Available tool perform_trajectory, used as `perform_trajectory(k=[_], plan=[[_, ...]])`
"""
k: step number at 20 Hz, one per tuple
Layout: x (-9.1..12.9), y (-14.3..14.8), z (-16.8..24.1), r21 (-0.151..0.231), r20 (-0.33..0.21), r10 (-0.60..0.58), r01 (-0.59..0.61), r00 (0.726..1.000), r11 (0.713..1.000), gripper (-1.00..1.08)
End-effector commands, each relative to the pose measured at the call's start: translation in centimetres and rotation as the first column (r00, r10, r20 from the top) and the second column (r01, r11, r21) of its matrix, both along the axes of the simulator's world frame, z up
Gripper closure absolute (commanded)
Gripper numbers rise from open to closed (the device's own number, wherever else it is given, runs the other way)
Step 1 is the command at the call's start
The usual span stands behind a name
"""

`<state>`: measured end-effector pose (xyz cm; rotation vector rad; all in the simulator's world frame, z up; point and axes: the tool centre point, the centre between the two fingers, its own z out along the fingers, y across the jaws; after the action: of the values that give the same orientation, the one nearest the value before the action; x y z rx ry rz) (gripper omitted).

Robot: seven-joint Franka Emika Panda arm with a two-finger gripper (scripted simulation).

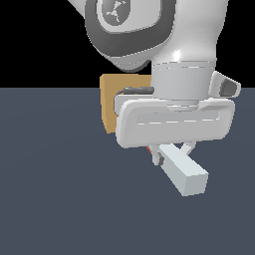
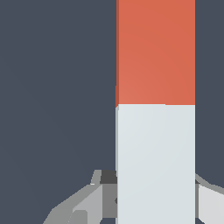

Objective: Insert the peg into the horizontal hole in a box.

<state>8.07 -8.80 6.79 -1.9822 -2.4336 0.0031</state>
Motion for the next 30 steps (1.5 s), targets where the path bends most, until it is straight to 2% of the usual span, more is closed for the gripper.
perform_trajectory(k=[1,8,13,18,30], plan=[[-0.2,3.3,1.1,-0.001,0.003,0.014,-0.014,1.000,1.000,1.08],[-0.9,11.8,3.4,-0.001,0.004,0.050,-0.050,0.999,0.999,1.08],[-1.2,15.4,4.4,-0.001,0.004,0.065,-0.065,0.998,0.998,1.08],[-1.1,16.4,4.7,0.000,0.004,0.069,-0.069,0.998,0.998,1.08],[-1.1,16.4,4.6,0.000,0.003,0.069,-0.069,0.998,0.998,1.08]])
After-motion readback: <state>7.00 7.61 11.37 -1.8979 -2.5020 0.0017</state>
